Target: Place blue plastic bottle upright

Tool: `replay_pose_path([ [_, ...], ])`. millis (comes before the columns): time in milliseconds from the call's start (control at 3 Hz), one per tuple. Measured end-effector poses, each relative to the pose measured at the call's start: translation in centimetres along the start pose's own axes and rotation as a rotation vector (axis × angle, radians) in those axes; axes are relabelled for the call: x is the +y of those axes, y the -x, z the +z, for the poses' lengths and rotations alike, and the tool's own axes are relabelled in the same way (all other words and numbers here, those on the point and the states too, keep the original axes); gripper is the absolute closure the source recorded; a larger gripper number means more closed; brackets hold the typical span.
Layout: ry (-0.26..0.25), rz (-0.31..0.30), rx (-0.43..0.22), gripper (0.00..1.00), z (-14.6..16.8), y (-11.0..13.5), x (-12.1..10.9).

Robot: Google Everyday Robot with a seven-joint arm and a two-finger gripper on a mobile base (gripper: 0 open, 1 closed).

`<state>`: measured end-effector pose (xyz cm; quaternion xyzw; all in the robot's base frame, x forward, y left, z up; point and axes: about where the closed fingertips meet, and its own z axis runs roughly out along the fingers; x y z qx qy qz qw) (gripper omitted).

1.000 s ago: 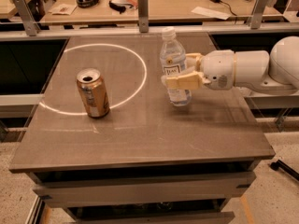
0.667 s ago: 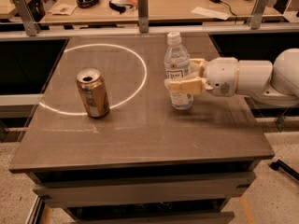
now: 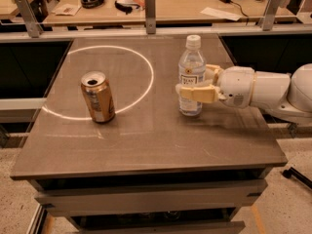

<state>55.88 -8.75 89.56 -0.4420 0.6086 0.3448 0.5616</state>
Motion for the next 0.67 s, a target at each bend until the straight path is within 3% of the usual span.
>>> replay_pose_path([
  [667,0.0,0.0,0.0,0.6,-0.02,0.2,-0.01],
])
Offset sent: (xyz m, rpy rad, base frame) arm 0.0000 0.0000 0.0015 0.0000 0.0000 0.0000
